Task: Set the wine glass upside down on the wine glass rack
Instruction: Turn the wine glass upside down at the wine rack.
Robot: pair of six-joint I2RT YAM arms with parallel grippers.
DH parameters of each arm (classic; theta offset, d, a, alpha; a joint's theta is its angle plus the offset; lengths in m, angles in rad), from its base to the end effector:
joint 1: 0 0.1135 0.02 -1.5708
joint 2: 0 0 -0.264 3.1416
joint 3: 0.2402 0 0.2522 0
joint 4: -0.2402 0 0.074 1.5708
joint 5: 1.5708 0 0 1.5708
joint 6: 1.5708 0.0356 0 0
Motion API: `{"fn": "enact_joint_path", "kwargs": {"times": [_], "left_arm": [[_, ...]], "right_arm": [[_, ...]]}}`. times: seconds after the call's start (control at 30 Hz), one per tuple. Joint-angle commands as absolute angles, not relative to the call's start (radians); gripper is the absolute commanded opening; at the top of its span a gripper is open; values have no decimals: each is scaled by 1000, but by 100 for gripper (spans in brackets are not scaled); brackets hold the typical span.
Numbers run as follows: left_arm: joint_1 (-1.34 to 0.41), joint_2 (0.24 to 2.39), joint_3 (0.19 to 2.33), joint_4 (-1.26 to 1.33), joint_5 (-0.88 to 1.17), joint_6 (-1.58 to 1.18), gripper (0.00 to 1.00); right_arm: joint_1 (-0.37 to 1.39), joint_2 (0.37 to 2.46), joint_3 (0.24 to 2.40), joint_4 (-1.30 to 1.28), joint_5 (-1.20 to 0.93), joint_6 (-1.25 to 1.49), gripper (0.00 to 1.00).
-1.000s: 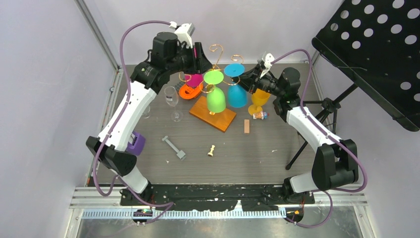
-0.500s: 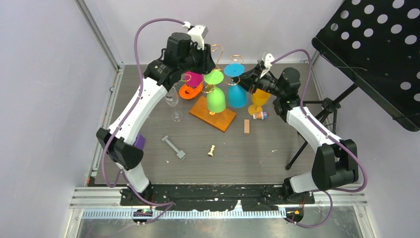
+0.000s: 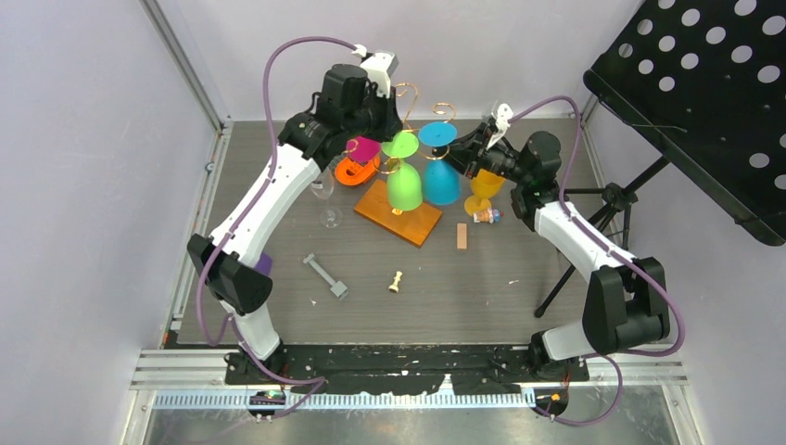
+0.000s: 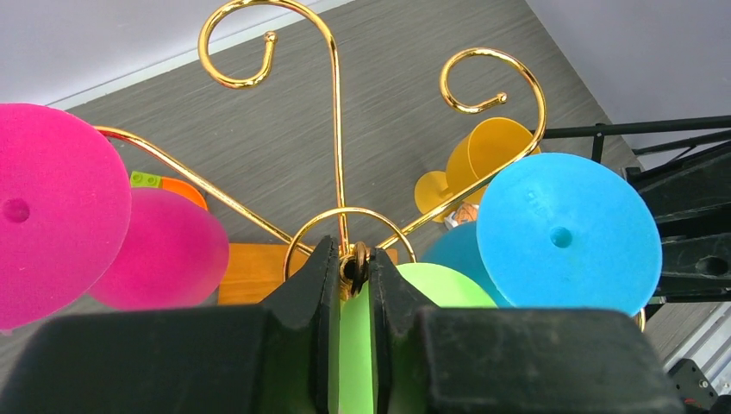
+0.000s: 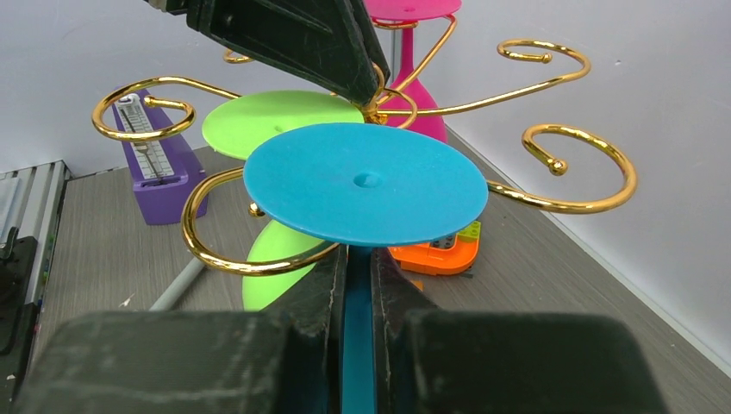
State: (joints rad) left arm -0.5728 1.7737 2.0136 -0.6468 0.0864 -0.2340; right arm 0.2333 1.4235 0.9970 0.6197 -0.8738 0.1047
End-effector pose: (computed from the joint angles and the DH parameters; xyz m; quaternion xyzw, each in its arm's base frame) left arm 0.3323 -0.2180 0.4452 0.1641 0.8187 -0.2487 0.4909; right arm 0.3090 0.1015 0.3465 -0.3630 0.5537 0.3828 0.6443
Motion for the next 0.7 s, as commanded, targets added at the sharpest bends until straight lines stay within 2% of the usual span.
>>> {"fn": "enact_joint_path", "kwargs": {"times": [0.0, 0.2, 0.67], "left_arm": [[-568, 1779, 2050, -631, 61, -224, 9], [-570, 1782, 2049, -642, 59, -225, 0], [-569, 1794, 2062, -668, 57, -232, 0]], "right_arm": [[238, 1431, 980, 765, -915, 158, 6], [240, 1441, 945, 886, -944, 240, 6], [265, 1471, 950, 930, -1013, 276, 6]]}}
